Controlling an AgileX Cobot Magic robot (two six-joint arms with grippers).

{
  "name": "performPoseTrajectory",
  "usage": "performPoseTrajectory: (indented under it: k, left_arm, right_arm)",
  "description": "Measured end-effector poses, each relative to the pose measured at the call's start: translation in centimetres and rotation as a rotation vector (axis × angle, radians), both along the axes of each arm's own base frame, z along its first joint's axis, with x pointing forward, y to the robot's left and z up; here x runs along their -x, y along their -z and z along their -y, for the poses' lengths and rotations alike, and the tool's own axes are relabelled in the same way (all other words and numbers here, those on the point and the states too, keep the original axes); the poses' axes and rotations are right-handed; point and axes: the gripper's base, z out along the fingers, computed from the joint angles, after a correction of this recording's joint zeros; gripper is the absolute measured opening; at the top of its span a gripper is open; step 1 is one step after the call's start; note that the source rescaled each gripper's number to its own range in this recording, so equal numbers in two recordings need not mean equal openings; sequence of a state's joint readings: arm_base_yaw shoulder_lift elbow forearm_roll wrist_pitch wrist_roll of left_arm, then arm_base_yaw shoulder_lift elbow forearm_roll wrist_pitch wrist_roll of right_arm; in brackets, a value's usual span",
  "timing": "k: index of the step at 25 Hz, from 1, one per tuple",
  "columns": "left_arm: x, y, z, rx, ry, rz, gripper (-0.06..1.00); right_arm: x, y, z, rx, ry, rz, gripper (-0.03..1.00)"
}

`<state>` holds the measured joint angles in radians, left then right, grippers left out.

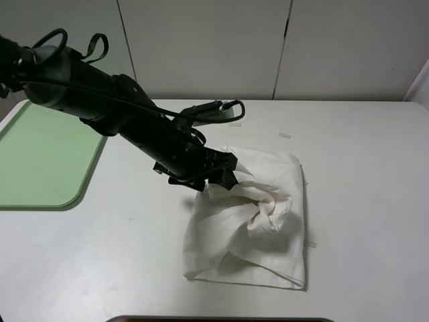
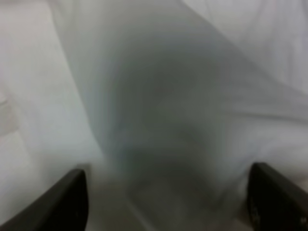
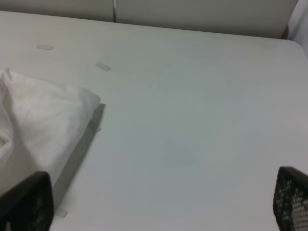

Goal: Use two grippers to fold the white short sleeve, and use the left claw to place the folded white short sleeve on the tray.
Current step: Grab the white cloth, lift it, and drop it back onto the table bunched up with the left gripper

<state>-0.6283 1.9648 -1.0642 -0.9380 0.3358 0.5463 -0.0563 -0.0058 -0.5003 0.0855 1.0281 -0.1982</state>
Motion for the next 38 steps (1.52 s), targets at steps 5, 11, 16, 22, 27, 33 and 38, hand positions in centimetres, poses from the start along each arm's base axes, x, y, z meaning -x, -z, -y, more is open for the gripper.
performPoseTrajectory:
  k: [5, 11, 16, 22, 27, 33, 38]
  left_arm:
    - [-0.5, 1.0, 0.4, 0.033, -0.043, -0.003, 0.68]
    - [-0.9, 1.1, 1.6, 0.115, -0.079, 0.002, 0.68]
    - [-1.0, -0.8, 4.5, 0.269, -0.082, 0.084, 0.68]
    - [-1.2, -2.4, 6.4, 0.326, -0.033, 0.167, 0.68]
    - [-2.3, -3.6, 7.8, 0.366, -0.002, 0.235, 0.68]
    - [-1.7, -3.6, 7.9, 0.322, 0.185, 0.315, 0.68]
    - [-0.9, -5.1, 6.9, 0.276, 0.316, 0.306, 0.68]
  right_arm:
    - [0.0, 0.0, 0.0, 0.000, 0.000, 0.000, 1.00]
    - [0.0, 0.0, 0.0, 0.000, 0.000, 0.001, 1.00]
    - [0.0, 0.0, 0.0, 0.000, 0.000, 0.001, 1.00]
    - [0.0, 0.0, 0.0, 0.000, 0.000, 0.001, 1.00]
    - [0.0, 0.0, 0.0, 0.000, 0.000, 0.001, 1.00]
    - [0.0, 0.0, 0.0, 0.000, 0.000, 0.001, 1.00]
    - [0.0, 0.0, 0.0, 0.000, 0.000, 0.001, 1.00]
